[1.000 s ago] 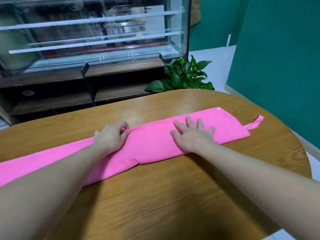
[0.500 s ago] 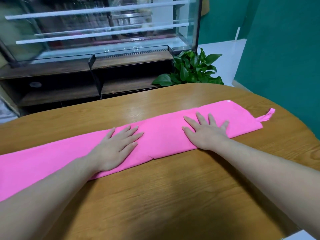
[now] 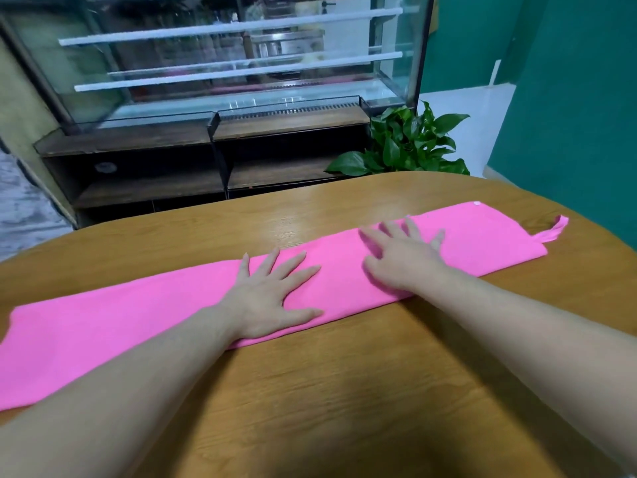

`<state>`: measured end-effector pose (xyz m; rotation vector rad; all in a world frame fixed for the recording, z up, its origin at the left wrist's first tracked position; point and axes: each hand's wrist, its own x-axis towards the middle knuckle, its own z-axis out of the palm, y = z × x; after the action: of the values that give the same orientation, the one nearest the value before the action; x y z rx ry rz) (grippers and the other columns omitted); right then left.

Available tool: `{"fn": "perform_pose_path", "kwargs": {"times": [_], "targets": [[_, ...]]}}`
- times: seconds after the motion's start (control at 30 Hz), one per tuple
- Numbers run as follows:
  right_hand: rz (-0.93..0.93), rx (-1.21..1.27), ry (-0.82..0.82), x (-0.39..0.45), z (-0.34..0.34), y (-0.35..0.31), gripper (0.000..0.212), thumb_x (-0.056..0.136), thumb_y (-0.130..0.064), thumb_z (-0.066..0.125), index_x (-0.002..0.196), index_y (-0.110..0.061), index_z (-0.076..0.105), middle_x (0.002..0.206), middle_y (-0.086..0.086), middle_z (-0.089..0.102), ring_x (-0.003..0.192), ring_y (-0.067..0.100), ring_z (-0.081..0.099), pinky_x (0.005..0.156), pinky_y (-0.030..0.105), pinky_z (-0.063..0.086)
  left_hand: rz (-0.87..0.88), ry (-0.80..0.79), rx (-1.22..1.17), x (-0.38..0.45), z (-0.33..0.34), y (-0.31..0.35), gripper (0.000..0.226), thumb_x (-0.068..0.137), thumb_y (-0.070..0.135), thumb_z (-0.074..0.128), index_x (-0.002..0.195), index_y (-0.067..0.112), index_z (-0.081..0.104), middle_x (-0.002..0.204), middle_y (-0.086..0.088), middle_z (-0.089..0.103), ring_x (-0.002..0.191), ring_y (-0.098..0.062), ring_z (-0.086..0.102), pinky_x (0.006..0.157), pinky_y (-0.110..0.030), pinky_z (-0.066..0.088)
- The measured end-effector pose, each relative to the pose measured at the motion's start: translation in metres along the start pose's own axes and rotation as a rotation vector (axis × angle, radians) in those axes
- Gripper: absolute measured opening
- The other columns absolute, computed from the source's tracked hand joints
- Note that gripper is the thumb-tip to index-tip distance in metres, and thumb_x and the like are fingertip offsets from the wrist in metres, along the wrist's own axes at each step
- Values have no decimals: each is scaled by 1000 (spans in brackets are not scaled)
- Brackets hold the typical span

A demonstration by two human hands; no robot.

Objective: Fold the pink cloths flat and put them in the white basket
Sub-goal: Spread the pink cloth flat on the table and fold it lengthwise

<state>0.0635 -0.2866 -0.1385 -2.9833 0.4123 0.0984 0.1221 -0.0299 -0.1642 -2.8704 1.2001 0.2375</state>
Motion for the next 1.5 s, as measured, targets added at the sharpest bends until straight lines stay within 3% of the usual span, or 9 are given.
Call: {"fn": "perform_pose_path", "kwargs": {"times": [0.17, 0.57, 0.67, 0.77, 0.87, 1.0, 1.1, 1.33, 1.5], "targets": [[-105, 36, -65, 0, 24, -72, 55, 98, -64, 11, 151, -54, 7, 165, -11, -2, 152, 30, -7, 108, 76, -10, -45, 5, 0, -2, 0, 2, 97, 66, 96, 12, 151, 52, -2, 163, 20, -8, 152, -21, -13, 115, -68, -6], [-91, 16, -55, 16, 24, -42, 62, 91, -75, 8, 151, -55, 7, 165, -12, -4, 152, 22, -6, 113, 70, -7, -182, 11, 3, -5, 1, -5, 88, 64, 96, 4, 145, 64, -3, 165, 10, -9, 153, -25, -5, 114, -69, -3], [-149, 156, 50, 8, 23, -38, 58, 96, -67, 25, 151, -49, 22, 164, -12, 11, 152, 21, 4, 116, 65, 0, -170, -11, 6, -5, 1, -4, 85, 67, 95, 2, 146, 63, -3, 165, 10, -12, 152, -25, -9, 114, -68, -6], [-225, 412, 266, -10, 21, -40, 44, 95, -45, 45, 138, -37, 52, 150, -8, 45, 143, 22, 33, 117, 54, 23, -139, 16, -51, -5, -8, -11, 84, 72, 90, 3, 149, 58, 8, 165, 10, -9, 152, -21, -9, 116, -66, -8], [-213, 460, 298, -30, 14, -39, 51, 83, -46, 40, 129, -36, 60, 140, -8, 56, 133, 21, 45, 110, 49, 35, -238, 93, -77, -10, -14, -37, 80, 79, 87, 8, 150, 52, 20, 165, 9, 6, 152, -18, 4, 117, -64, -5], [-88, 251, 58, -60, 16, -41, 55, 96, -59, 33, 150, -47, 27, 163, -5, 22, 149, 29, 18, 118, 60, 15, -393, 37, -49, -34, -4, -74, 68, 88, 76, 13, 150, 49, 23, 159, 5, 25, 147, -20, 22, 118, -59, 11], [-73, 110, -113, -73, 21, -52, 60, 95, -70, 14, 152, -53, 4, 166, -3, 3, 151, 37, 1, 115, 68, 0, -427, 40, 10, -42, -8, -74, 61, 94, 70, 15, 151, 49, 21, 153, 6, 29, 142, -21, 25, 113, -49, 25], [-19, 100, -160, -55, 26, -51, 57, 92, -73, 3, 148, -61, 5, 165, -6, -10, 150, 32, -17, 108, 73, -16, -389, 64, 84, -50, -21, -63, 58, 94, 70, 21, 145, 44, 30, 132, 3, 44, 127, -21, 43, 98, -43, 39], [-46, 114, -105, -33, 24, -47, 56, 92, -74, 17, 146, -61, 15, 166, -10, 1, 152, 27, -8, 108, 73, -13, -449, 60, -52, -58, -31, -62, 42, 100, 58, 27, 110, 22, 46, 115, -9, 66, 103, -30, 62, 82, -36, 48]]}}
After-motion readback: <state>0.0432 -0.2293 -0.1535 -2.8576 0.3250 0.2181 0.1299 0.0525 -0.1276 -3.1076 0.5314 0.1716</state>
